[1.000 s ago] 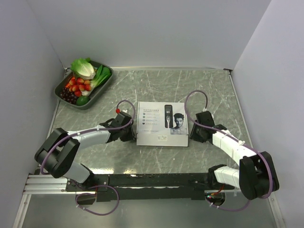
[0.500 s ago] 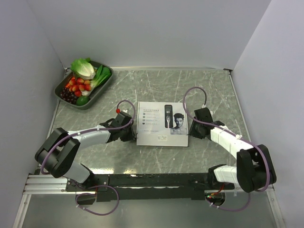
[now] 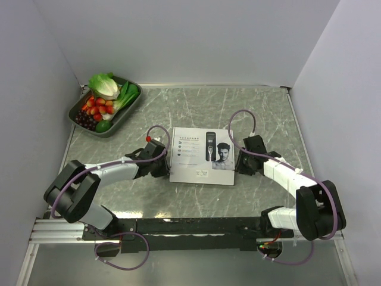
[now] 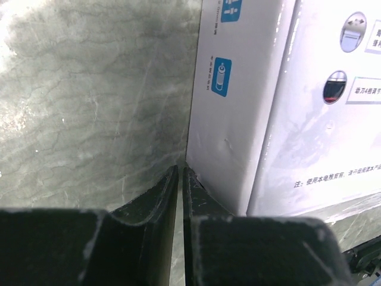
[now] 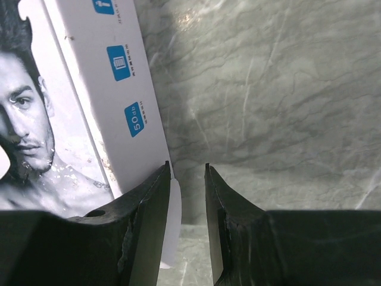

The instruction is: Sort the hair-cutting tools

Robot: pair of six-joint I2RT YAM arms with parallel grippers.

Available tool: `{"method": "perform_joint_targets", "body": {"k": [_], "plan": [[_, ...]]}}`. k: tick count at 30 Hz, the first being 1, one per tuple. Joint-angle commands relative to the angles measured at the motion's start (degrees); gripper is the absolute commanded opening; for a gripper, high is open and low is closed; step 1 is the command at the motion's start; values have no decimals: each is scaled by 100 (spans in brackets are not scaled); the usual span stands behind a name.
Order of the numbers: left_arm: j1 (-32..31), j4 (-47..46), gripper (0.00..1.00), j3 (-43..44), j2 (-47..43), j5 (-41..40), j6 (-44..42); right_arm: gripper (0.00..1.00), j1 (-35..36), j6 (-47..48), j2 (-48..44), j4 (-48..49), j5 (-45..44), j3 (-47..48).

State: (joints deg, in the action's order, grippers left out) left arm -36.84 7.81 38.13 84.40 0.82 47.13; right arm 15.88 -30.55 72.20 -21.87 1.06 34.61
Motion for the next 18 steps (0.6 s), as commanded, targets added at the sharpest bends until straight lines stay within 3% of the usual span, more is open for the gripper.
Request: {"method": "perform_joint_targets", "body": {"k": [1,18], "plan": [[-16,-192,14,239,33,208,-126,38,47,136,57,-239,509,213],[-16,-122,14,388,-64,287,-196,38,21,339,567,-564,1555,380]]}}
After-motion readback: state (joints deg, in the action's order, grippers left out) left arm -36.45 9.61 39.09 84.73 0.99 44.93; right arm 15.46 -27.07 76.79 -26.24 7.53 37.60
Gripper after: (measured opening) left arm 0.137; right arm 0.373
